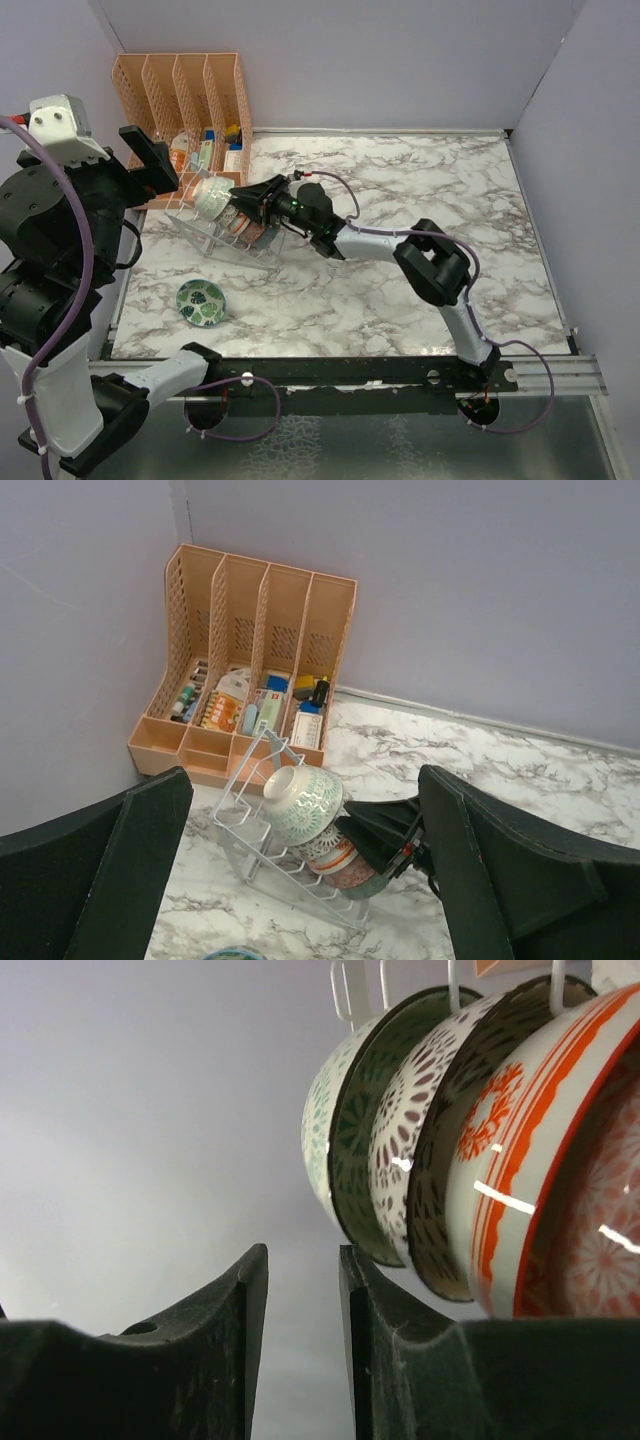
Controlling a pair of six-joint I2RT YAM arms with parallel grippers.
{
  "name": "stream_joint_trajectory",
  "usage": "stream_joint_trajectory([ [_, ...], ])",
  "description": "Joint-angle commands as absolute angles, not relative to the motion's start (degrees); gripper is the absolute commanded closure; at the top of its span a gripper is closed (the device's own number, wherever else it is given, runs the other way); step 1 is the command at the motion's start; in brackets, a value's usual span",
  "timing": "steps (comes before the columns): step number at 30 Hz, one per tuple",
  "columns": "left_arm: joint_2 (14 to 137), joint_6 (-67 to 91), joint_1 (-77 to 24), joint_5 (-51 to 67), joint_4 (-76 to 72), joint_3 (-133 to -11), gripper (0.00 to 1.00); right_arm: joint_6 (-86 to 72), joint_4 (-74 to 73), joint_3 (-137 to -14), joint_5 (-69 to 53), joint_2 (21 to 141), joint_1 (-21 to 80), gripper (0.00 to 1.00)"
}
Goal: Load the bowls into the dish rack
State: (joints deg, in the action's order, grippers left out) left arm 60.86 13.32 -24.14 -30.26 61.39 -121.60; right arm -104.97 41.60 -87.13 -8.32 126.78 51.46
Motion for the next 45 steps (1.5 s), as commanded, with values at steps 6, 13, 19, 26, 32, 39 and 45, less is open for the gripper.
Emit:
stream_joint_trajectory([
  [6, 61.4, 14.9, -24.7, -30.3, 59.8, -121.4, 0.01, -95.0, 32.3, -78.7, -13.0, 112.3, 50.8, 0.64],
  [13, 62.0, 16.5, -24.6, -30.2, 61.3, -123.5, 0.01, -74.9, 11.0, -83.2, -19.3, 107.5, 51.6, 0.63],
  [19, 62.5, 18.6, -24.7, -30.3, 63.3, -125.8, 0.01, -47.0, -18.5, -100.2, -21.3, 112.6, 55.9, 0.6],
  [26, 62.6, 20.3, -24.7, -30.8, 65.2, -125.7, 0.01, -29.3, -31.9, -109.4, -19.7, 121.4, 63.2, 0.58],
  [32, 60.7, 21.9, -24.7, -31.6, 65.2, -122.2, 0.01, -21.6, -34.4, -115.7, -14.1, 127.5, 68.0, 0.53],
  [39, 59.6, 22.6, -24.7, -32.3, 65.3, -120.5, 0.01, -20.3, -32.1, -116.1, -9.3, 130.7, 68.2, 0.51],
  [45, 59.0, 22.7, -24.7, -32.9, 64.9, -118.6, 0.01, -20.4, -25.3, -114.1, -11.0, 131.8, 68.2, 0.5],
])
